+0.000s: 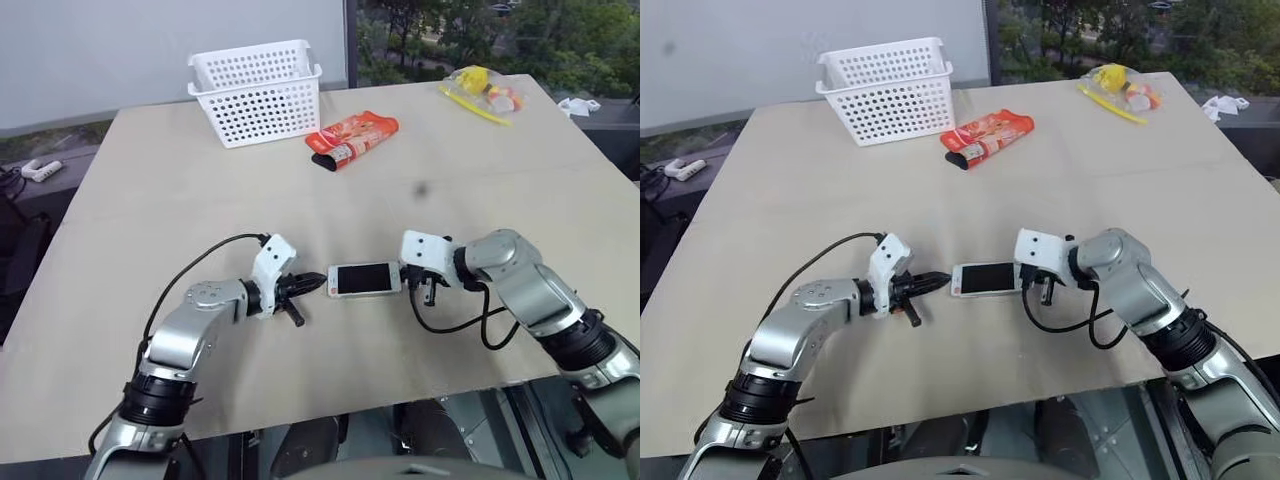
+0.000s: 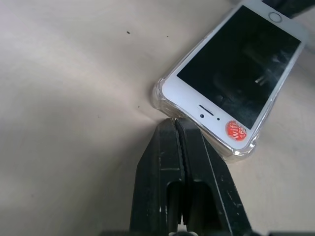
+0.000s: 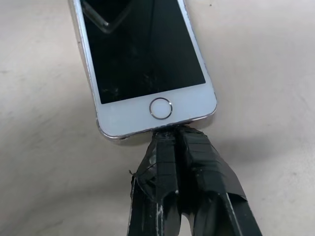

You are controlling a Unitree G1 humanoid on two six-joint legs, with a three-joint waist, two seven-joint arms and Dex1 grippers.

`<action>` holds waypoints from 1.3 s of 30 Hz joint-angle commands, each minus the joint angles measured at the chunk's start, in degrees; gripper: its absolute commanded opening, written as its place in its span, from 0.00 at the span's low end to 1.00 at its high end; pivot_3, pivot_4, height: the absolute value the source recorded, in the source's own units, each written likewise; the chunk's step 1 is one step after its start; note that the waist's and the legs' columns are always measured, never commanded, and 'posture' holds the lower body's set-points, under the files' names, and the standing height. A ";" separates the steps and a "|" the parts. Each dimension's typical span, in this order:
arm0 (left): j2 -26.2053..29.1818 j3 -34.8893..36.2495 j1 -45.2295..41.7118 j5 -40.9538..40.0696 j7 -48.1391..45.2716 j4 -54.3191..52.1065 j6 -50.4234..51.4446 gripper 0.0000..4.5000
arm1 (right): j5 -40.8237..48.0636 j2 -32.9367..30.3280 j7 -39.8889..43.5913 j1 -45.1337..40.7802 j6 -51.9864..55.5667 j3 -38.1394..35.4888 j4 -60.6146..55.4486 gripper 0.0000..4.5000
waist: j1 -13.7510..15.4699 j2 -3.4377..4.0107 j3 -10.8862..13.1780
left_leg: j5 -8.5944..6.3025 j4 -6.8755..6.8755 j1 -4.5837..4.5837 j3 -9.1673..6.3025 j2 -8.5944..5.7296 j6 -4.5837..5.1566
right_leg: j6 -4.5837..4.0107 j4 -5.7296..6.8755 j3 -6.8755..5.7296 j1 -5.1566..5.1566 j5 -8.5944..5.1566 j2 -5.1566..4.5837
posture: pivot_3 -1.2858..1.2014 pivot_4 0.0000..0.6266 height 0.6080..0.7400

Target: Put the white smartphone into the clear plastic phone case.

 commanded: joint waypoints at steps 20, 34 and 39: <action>-0.22 3.48 6.31 -3.85 0.04 -5.31 -3.94 0.00 | 45.53 35.11 -23.12 27.64 0.25 -38.18 -2.21 0.01 | -0.52 0.06 0.07 | -0.03 -0.18 -0.16 0.14 0.03 0.02 | 0.00 -0.06 0.24 -0.26 0.00 -0.01 | 0.52 0.24 1.00; 1.10 1.98 7.57 -2.70 0.66 -5.51 -4.12 0.00 | 48.52 27.38 -26.81 32.10 6.88 -31.73 1.00 0.01 | -0.96 -0.13 -0.14 | -0.11 -0.32 0.34 0.22 0.02 0.14 | 0.01 -0.12 0.29 0.12 -0.03 -0.01 | 0.52 0.24 1.00; 0.86 1.36 7.32 -2.44 0.93 -5.39 -4.39 0.00 | 47.12 24.37 -29.29 31.42 6.07 -30.23 -1.82 0.01 | -0.88 -0.35 -0.33 | -0.12 -0.33 0.37 0.22 0.02 0.15 | 0.02 -0.14 0.29 0.15 -0.04 -0.02 | 0.52 0.24 1.00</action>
